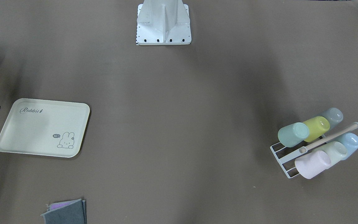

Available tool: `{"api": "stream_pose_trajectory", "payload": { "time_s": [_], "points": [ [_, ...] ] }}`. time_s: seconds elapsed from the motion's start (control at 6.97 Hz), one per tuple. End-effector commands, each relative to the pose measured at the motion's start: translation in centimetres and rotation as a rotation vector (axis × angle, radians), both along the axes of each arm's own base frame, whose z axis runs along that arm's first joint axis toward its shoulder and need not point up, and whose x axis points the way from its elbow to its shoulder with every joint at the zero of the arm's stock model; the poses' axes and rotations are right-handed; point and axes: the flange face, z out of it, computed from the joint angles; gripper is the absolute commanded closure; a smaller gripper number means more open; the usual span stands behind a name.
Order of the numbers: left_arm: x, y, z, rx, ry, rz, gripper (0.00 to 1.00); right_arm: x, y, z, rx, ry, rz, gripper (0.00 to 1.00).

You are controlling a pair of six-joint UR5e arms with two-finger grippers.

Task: Pick up and place green cup on tray

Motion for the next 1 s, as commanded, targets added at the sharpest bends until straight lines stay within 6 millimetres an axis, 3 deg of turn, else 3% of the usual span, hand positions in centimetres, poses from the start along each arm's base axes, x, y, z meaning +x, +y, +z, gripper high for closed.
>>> {"api": "stream_pose_trajectory", "payload": {
  "time_s": [0.0,0.14,0.29,0.72,0.86],
  "points": [
    [1.2,-1.1,-2.7,0.062,-0.015,0.008,0.02,-1.0,-1.2,3.0,0.004,-0.052,0.012,0.1],
    [3.7,-1.1,-4.6,0.11,-0.06,0.023,0.01,-1.1,-1.1,3.1,-0.008,-0.065,0.11,0.02],
    [6.4,-1.3,-5.9,0.15,-0.098,0.043,0.01,-1.3,-0.8,3.0,0.021,-0.08,0.12,0.0],
    [14.6,-0.2,-7.7,0.268,-0.369,0.056,0.01,-2.0,0.0,4.1,0.02,-0.047,0.124,0.0],
    [16.3,-1.0,-9.6,0.309,-0.488,0.111,0.01,-2.2,0.3,4.9,0.007,-0.042,0.12,0.02]
  ]
}}
